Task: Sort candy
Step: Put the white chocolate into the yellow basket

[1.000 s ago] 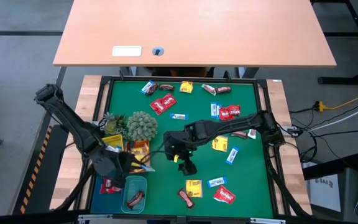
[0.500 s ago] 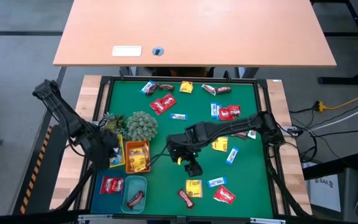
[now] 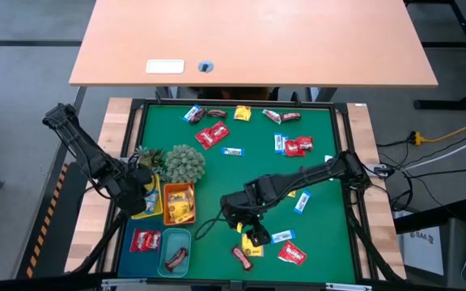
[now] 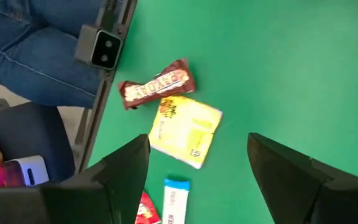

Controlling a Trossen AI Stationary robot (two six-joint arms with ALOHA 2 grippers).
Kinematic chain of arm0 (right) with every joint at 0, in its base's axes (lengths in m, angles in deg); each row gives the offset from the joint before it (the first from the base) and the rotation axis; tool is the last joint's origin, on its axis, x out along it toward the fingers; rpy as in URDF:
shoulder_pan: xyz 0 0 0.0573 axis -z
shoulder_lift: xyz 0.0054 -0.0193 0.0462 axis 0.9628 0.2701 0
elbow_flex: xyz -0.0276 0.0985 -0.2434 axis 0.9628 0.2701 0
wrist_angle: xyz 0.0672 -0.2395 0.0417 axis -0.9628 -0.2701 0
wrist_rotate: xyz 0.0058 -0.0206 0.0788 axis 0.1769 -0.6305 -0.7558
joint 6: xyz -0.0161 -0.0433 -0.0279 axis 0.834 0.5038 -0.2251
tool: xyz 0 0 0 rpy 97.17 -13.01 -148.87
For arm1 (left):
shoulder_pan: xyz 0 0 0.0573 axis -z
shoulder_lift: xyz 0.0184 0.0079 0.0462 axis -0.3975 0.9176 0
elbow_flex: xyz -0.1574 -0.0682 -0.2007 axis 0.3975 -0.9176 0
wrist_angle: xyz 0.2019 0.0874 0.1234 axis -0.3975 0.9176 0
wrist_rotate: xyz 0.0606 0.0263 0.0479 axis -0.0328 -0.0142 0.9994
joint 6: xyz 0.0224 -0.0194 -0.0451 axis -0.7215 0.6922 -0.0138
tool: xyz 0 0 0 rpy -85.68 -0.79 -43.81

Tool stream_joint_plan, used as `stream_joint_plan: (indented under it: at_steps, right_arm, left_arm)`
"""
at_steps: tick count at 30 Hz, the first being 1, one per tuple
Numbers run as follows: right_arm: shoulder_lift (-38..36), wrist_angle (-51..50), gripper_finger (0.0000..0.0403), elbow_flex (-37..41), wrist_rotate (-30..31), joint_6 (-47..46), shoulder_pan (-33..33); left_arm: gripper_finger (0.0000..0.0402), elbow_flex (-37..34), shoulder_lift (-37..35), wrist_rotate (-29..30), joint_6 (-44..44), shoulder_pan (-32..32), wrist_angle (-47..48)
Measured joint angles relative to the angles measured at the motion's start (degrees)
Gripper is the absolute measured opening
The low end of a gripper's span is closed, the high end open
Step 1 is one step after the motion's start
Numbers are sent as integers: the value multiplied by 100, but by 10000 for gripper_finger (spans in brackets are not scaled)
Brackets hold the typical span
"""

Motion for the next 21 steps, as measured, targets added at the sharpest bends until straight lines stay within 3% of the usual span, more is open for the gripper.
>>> stream_joint_plan:
  at_steps: [7,12,21]
  right_arm:
    - [6,-620,269,4,215,-144,-491]
    - [8,-721,269,4,1044,-452,-1024]
    - [8,-1417,269,7,1968,-1327,-1756]
  left_arm:
    - [129,-365,0,-25,91,-2,-26]
    - [134,-440,4,-73,64,-2,-173]
    - [134,-440,4,73,35,-2,-1353]
